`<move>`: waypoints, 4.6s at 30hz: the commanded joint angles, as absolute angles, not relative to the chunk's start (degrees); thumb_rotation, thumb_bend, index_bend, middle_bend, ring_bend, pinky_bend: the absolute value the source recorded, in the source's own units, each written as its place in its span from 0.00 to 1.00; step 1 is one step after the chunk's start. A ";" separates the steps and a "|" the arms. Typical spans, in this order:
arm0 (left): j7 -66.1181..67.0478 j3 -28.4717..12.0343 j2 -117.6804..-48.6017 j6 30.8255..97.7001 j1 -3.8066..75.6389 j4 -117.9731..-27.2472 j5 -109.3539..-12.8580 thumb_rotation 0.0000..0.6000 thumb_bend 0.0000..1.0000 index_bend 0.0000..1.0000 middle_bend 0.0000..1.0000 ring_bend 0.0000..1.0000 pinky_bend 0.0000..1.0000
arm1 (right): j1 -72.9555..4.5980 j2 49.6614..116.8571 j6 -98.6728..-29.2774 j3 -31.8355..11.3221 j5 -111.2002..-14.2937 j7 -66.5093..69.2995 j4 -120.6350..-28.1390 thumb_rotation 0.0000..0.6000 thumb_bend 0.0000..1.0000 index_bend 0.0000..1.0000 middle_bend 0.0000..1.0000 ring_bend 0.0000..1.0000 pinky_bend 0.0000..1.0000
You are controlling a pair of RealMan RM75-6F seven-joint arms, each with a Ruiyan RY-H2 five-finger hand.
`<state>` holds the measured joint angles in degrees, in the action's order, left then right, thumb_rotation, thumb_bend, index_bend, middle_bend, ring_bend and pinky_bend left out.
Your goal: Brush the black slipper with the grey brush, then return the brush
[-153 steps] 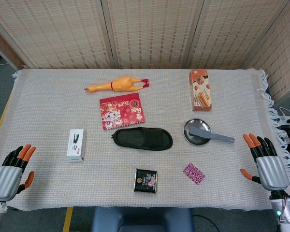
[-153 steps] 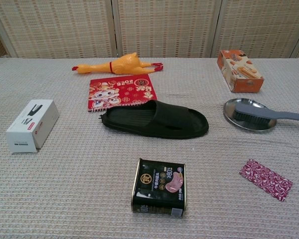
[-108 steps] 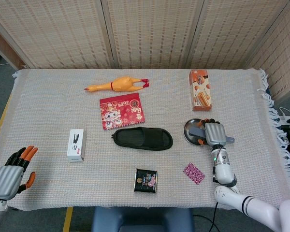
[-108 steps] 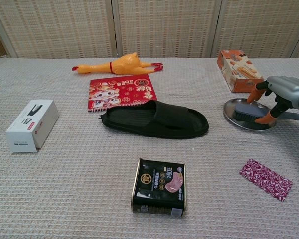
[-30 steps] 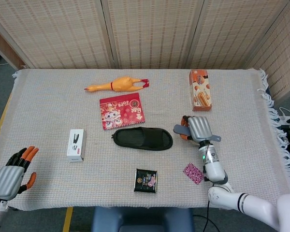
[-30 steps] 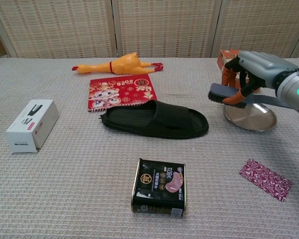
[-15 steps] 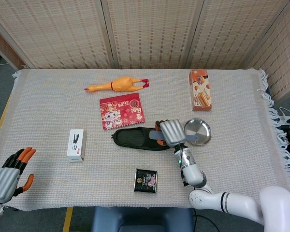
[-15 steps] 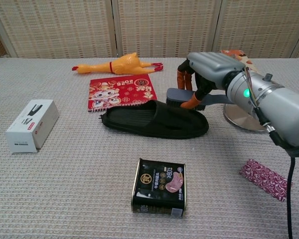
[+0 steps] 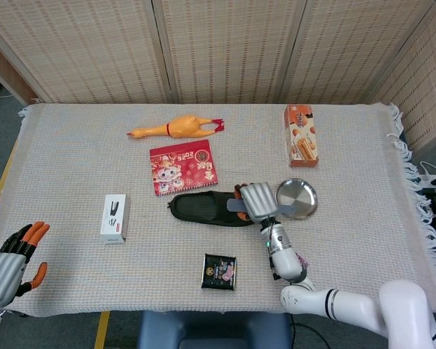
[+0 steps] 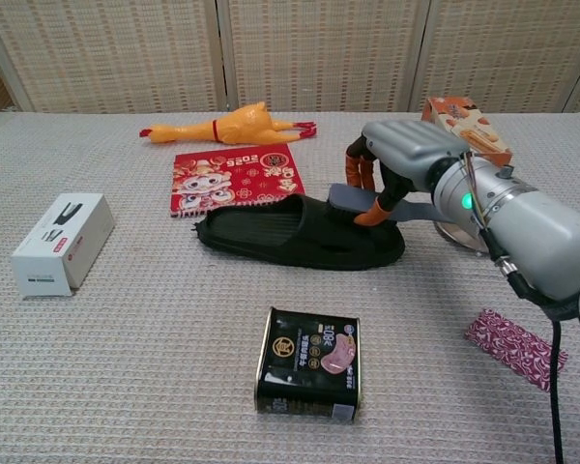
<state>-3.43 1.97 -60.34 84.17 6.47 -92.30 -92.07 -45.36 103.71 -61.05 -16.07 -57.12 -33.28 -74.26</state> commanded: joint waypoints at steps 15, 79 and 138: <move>-4.34 1.77 -60.15 84.26 6.41 -92.03 -92.02 1.00 0.52 0.00 0.00 0.00 0.13 | -48.68 106.56 -60.07 -18.43 -56.23 -33.45 -73.26 1.00 0.41 0.87 0.69 0.67 0.86; 3.65 1.07 -63.46 83.68 6.37 -92.82 -91.40 1.00 0.52 0.00 0.00 0.00 0.13 | -40.12 91.40 -55.67 -6.60 -54.52 -33.35 -67.55 1.00 0.41 0.74 0.69 0.65 0.87; 0.49 -0.30 -63.78 86.52 5.81 -91.08 -90.96 1.00 0.47 0.00 0.00 0.00 0.13 | -11.41 73.62 -93.51 7.51 -90.25 -14.61 -89.45 1.00 0.20 0.00 0.00 0.00 0.00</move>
